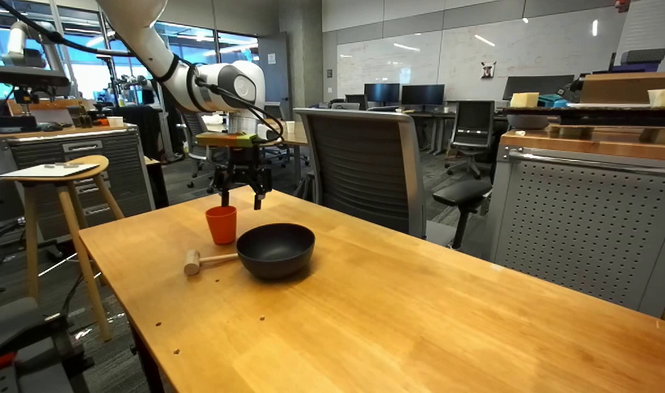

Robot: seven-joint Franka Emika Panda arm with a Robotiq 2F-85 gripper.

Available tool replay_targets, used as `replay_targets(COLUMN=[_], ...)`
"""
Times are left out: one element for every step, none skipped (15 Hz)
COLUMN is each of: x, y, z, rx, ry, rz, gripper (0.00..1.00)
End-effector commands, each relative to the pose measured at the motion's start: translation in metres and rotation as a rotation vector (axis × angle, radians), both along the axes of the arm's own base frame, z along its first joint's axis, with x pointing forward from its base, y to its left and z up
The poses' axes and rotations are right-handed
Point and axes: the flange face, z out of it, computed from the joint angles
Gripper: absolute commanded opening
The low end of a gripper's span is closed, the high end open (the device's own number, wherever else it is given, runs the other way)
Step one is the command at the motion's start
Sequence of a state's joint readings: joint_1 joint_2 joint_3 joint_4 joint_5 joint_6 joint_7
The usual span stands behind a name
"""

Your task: Put the cup in the bowl

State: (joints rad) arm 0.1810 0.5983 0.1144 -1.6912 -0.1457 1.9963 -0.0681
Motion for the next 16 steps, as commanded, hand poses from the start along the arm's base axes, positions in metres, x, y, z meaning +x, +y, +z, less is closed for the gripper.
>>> replay_targets(x=[0.008,0.007,0.005,0.004,0.004,0.004,0.003,0.003,0.002,0.002,0.002,0.002,0.002,0.002,0.003,0.003], y=[0.007,0.008,0.009,0.009,0.009,0.009,0.009,0.009,0.009,0.009,0.009,0.008,0.007,0.006,0.005,0.002], z=[-0.015,-0.022,-0.029,-0.034,-0.038,-0.04,-0.042,-0.042,-0.041,-0.04,-0.039,-0.037,-0.035,-0.032,-0.029,-0.025], rx=[0.04,0.048,0.056,0.059,0.066,0.074,0.078,0.085,0.088,0.093,0.098,0.103,0.106,0.109,0.112,0.117], ry=[0.059,0.074,0.088,0.09,0.094,0.098,0.102,0.104,0.106,0.106,0.105,0.105,0.102,0.099,0.096,0.09], rz=[-0.029,-0.036,-0.044,-0.054,-0.07,-0.081,-0.088,-0.091,-0.094,-0.097,-0.099,-0.103,-0.105,-0.108,-0.11,-0.118], gripper=[1.0,1.0,1.0,0.75,0.74,0.65,0.58,0.5,0.42,0.35,0.26,0.19,0.11,0.04,0.0,0.0])
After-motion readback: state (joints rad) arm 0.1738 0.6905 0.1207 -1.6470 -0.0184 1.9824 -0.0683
